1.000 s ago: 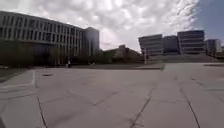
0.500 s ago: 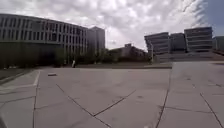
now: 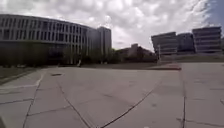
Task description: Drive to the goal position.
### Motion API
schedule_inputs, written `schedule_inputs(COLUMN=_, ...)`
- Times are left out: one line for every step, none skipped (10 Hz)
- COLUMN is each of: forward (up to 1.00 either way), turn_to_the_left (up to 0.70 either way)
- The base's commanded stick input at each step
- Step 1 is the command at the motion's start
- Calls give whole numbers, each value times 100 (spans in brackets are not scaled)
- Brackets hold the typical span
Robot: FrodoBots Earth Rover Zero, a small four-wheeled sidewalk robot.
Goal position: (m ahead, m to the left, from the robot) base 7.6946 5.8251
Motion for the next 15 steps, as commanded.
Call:
schedule_inputs(forward=70, turn_to_the_left=14)
schedule_inputs(forward=70, turn_to_the_left=14)
schedule_inputs(forward=70, turn_to_the_left=14)
schedule_inputs(forward=70, turn_to_the_left=14)
schedule_inputs(forward=70, turn_to_the_left=14)
schedule_inputs(forward=70, turn_to_the_left=14)
schedule_inputs(forward=70, turn_to_the_left=14)
schedule_inputs(forward=70, turn_to_the_left=14)
schedule_inputs(forward=70, turn_to_the_left=14)
schedule_inputs(forward=70, turn_to_the_left=14)
schedule_inputs(forward=70, turn_to_the_left=14)
schedule_inputs(forward=70, turn_to_the_left=14)
schedule_inputs(forward=70, turn_to_the_left=14)
schedule_inputs(forward=70, turn_to_the_left=14)
schedule_inputs(forward=70, turn_to_the_left=14)
